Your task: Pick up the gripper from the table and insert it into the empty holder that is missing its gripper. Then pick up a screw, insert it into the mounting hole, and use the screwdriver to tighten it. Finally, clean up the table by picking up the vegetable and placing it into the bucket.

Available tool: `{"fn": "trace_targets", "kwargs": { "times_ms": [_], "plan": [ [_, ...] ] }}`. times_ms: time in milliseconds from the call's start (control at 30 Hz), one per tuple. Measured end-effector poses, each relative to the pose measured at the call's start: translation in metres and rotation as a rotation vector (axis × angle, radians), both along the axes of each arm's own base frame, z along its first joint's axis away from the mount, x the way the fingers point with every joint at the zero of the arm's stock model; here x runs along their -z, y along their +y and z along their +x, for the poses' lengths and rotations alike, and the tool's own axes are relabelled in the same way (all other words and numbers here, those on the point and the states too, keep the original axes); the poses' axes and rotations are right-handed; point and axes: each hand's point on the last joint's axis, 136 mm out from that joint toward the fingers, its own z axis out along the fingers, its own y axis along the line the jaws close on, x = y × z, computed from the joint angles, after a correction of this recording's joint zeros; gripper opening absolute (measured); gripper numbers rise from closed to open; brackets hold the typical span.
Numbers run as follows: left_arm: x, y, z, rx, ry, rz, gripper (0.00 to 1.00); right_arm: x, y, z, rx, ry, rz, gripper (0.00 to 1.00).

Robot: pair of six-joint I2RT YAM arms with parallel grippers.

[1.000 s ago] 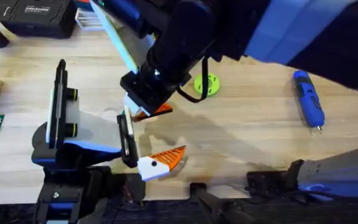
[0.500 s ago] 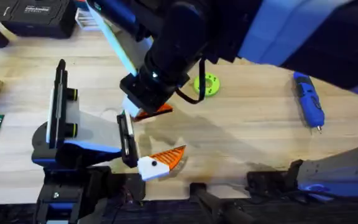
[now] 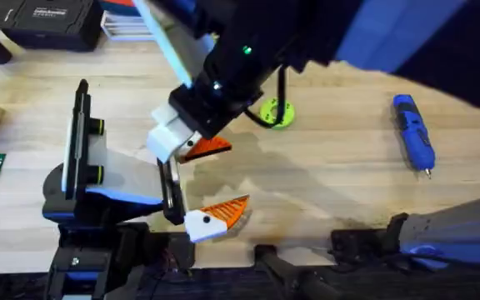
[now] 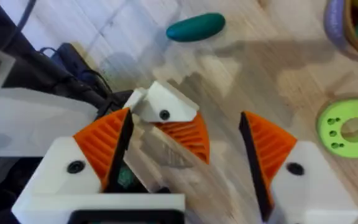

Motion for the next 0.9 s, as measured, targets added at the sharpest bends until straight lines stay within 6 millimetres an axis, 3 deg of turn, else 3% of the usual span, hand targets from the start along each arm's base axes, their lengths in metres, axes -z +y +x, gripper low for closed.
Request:
{"fn": "trace_targets", "kwargs": {
  "times_ms": [267,500,733,900],
  "plan": [
    [0.000,0.000,0.000,0.000,0.000,0.000,0.985,-0.034,-0.032,0.008,0.062,-0.032,0.045,0.994],
    [0.000,0.000,0.000,0.000,0.000,0.000,0.985,-0.042,-0.052,0.008,0.099,-0.037,0.051,0.994],
    [0.000,0.000,0.000,-0.001,0.000,0.000,0.987,-0.024,-0.083,-0.017,0.156,0.002,0.044,0.994],
    [0.000,0.000,0.000,-0.001,0.000,0.000,0.981,-0.024,-0.113,-0.041,0.213,0.002,0.099,0.994]
  ]
}}
